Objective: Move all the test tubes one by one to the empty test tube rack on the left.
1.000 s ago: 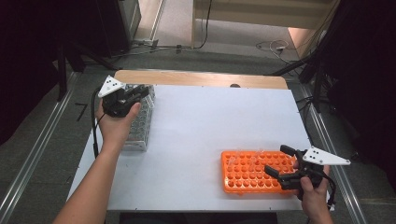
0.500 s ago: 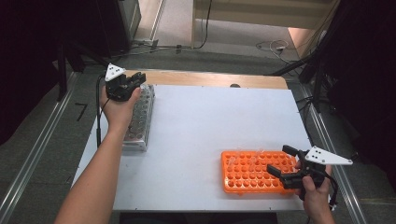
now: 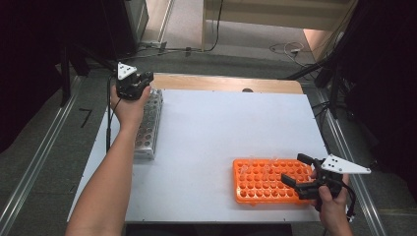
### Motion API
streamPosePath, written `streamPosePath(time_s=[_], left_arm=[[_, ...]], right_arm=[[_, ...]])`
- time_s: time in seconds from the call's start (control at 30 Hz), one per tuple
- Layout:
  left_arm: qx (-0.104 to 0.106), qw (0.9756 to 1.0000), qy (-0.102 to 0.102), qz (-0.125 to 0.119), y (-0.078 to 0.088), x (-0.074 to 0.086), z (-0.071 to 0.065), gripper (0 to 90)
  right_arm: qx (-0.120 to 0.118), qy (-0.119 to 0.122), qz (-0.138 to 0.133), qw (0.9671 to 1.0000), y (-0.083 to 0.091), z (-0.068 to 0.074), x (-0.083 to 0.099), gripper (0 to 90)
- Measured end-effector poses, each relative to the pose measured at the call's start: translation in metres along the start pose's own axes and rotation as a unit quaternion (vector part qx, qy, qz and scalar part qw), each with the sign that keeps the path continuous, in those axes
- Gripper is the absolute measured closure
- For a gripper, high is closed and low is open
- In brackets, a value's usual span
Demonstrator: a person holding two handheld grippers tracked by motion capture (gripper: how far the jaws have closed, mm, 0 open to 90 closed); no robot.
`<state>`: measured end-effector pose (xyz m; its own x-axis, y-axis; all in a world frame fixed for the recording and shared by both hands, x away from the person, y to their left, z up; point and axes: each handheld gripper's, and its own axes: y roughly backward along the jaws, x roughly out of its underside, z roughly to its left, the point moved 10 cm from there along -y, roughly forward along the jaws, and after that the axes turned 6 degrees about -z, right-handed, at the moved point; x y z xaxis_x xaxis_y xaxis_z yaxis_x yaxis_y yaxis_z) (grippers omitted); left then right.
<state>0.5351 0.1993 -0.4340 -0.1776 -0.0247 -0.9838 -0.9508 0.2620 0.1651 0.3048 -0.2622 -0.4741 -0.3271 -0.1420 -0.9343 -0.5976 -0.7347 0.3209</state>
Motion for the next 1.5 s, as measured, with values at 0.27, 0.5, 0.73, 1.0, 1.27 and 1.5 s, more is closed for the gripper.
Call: streamPosePath(time_s=[0.27, 0.5, 0.73, 1.0, 1.27, 1.5], left_arm=[[-0.011, 0.9995, -0.004, 0.030, -0.010, 0.014, -0.001, 74.9], [-0.010, 0.9989, 0.003, 0.046, -0.014, 0.021, 0.000, 74.8], [-0.012, 0.9977, 0.010, 0.067, -0.015, 0.028, 0.002, 74.6], [-0.003, 0.9956, 0.022, 0.091, -0.016, 0.033, 0.003, 73.1], [0.009, 0.9948, 0.033, 0.096, -0.014, 0.033, 0.002, 68.3], [0.032, 0.9932, 0.037, 0.106, -0.008, 0.031, -0.010, 36.7]], right_arm=[[-0.002, 0.001, 0.001, 1.0000, 0.000, 0.001, 0.000, 0.0], [-0.002, 0.003, 0.001, 1.0000, 0.000, 0.001, 0.000, 0.0], [-0.001, 0.002, 0.002, 1.0000, 0.000, 0.001, 0.000, 0.0], [-0.002, 0.004, 0.004, 1.0000, -0.001, 0.002, 0.001, 0.0], [-0.002, 0.003, 0.005, 1.0000, -0.002, 0.001, 0.002, 0.0], [-0.003, 0.004, 0.007, 1.0000, -0.004, 0.002, 0.002, 0.0]])
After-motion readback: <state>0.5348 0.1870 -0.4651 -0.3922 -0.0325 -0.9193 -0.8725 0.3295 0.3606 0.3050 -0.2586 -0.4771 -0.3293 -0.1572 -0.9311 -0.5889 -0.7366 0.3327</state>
